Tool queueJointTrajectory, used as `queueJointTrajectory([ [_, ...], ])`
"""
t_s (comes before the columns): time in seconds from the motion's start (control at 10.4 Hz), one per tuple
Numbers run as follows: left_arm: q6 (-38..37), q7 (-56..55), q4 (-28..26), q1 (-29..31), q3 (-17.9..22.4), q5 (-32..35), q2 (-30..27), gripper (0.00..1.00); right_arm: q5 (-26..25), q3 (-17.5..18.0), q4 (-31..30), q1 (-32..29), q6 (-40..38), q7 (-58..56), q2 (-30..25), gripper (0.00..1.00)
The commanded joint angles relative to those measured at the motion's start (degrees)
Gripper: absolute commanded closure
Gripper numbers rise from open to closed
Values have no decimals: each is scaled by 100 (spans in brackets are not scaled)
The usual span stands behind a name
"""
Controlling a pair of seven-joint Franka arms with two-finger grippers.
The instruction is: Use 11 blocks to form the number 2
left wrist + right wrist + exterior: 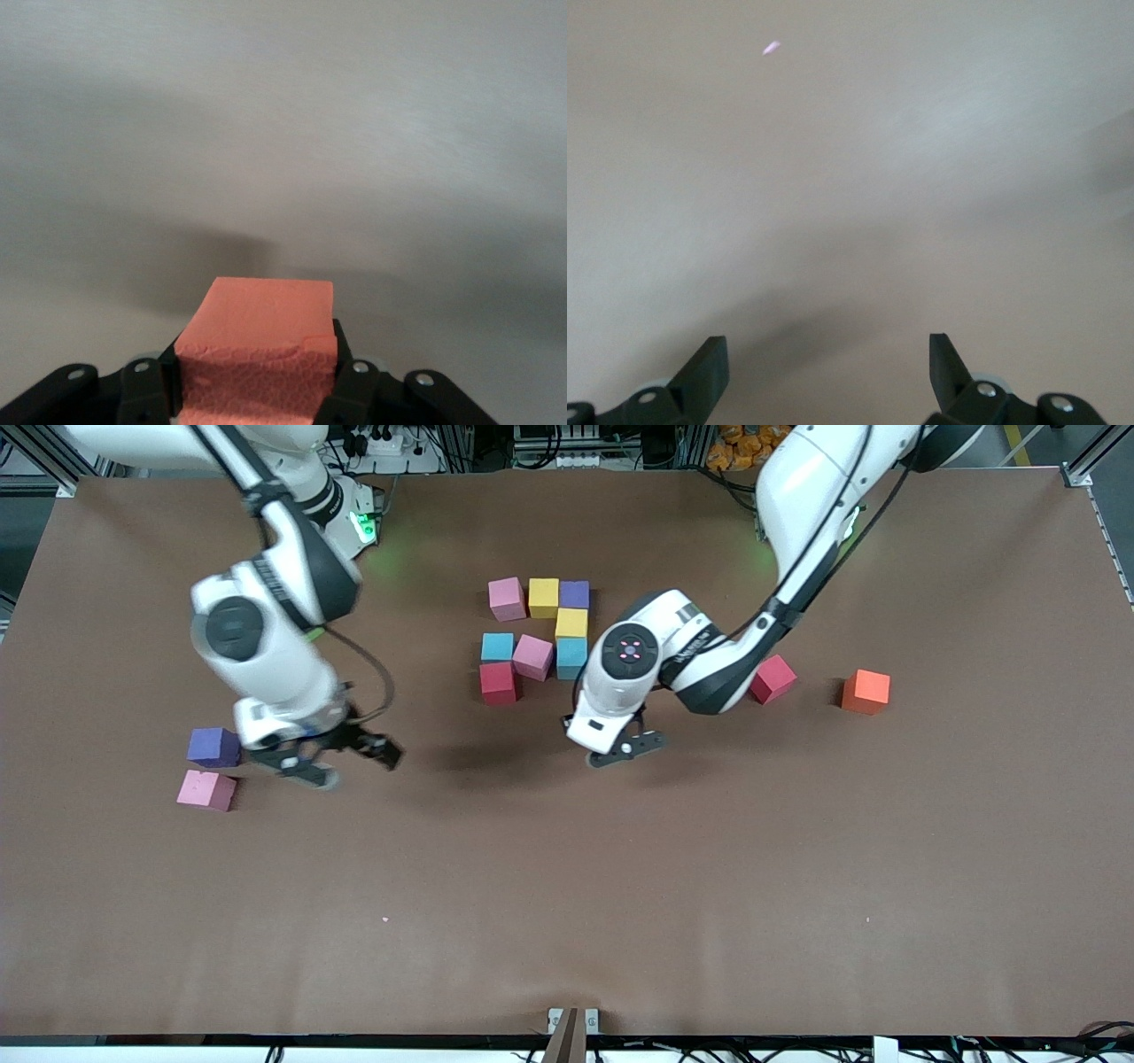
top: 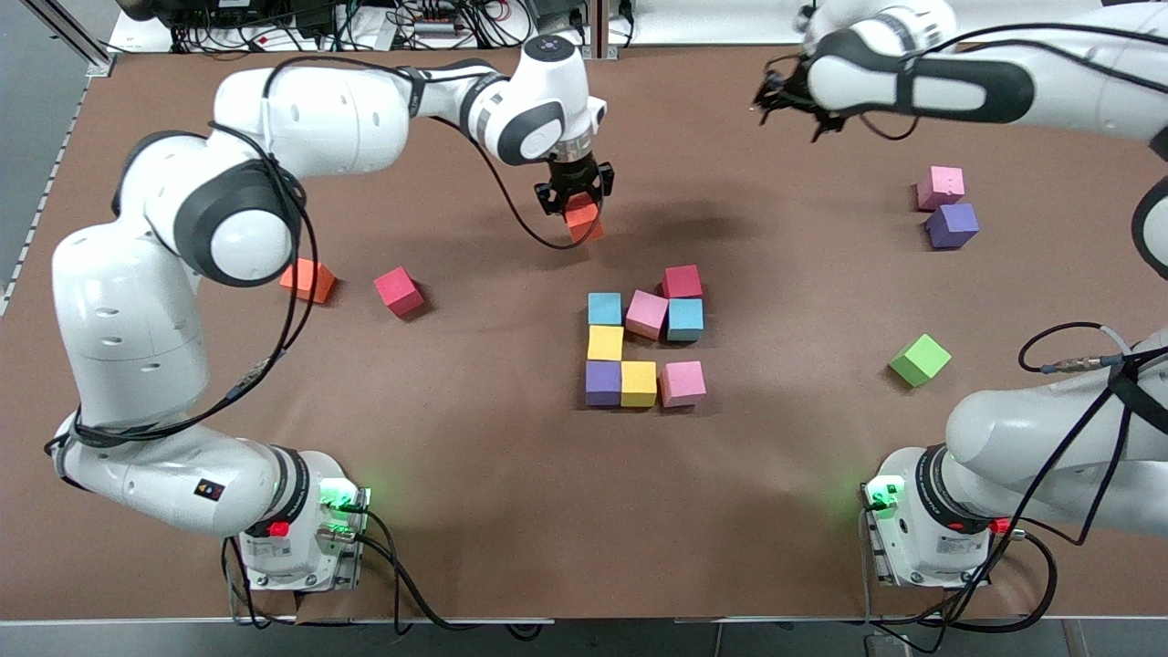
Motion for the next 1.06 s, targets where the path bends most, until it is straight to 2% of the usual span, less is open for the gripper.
queueJointTrajectory([
  [0.0, -202, -287, 714, -810, 582, -87, 322, 82, 285, -681, -117, -267, -14, -1009, -120, 0],
  [0.19, -185, -525, 1294, -1346, 987, -96, 691, 82, 285, -1410, -135, -294, -40, -2159, -103, 0],
  [0.39, -98, -561, 1638, -1620, 1174, -105, 946, 82, 285, -1878, -152, -355, -40, -3645, -41, 0],
  [0.77, 341, -762, 1911, -1858, 1244, -96, 1281, 82, 293, -2528, -153, -399, 520, -4211, 362, 0],
  [0.97, 710, -1087, 1920, -2287, 1664, -105, 1378, 82, 520, -2626, -153, -426, 907, -4591, 687, 0],
])
